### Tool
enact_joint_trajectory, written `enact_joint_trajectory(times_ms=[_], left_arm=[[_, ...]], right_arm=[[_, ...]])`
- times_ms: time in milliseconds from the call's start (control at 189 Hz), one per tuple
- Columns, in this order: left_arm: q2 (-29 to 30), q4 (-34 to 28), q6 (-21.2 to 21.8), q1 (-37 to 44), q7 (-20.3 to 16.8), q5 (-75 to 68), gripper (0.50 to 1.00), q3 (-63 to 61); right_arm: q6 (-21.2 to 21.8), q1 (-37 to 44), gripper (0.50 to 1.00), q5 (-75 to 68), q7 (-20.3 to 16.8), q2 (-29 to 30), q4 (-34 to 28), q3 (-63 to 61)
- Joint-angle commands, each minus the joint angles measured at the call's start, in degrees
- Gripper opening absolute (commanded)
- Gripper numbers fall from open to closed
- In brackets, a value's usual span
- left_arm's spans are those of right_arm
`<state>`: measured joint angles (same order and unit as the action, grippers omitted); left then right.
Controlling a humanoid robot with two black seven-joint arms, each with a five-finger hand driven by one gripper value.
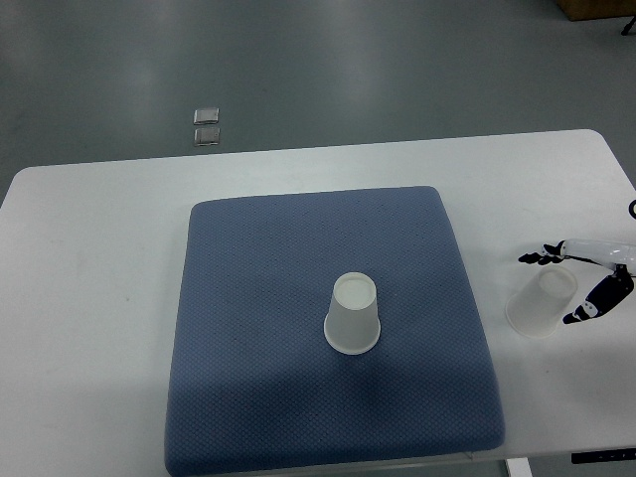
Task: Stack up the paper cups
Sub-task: 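Lower the open right hand down beside the loose white paper cup, then close the right hand fingers around the white paper cup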
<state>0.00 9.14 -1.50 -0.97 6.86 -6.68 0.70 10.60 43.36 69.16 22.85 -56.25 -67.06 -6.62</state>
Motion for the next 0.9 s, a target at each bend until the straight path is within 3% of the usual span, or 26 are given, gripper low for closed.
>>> enact_joint_trajectory(times_ms=[0,243,581,893], left_arm=[[0.0,0.0,0.0,0.0,0.0,0.0,1.0,0.0],[0.0,0.0,0.0,0.0,0.0,0.0,1.0,0.0],[0.0,0.0,0.0,0.0,0.0,0.0,1.0,0.0],[0.0,0.0,0.0,0.0,0.0,0.0,1.0,0.0]], right_arm=[[-0.1,0.1,0.917,0.0,0.0,0.0,0.2,0.0],[-0.1,0.1,0.907,0.0,0.0,0.9,0.1,-0.1],[-1.9,-0.2,0.805,0.1,0.0,1.1,-0.1,0.0],[-2.5,-0.6,0.797,0.4,0.0,1.2,-0.3,0.1]])
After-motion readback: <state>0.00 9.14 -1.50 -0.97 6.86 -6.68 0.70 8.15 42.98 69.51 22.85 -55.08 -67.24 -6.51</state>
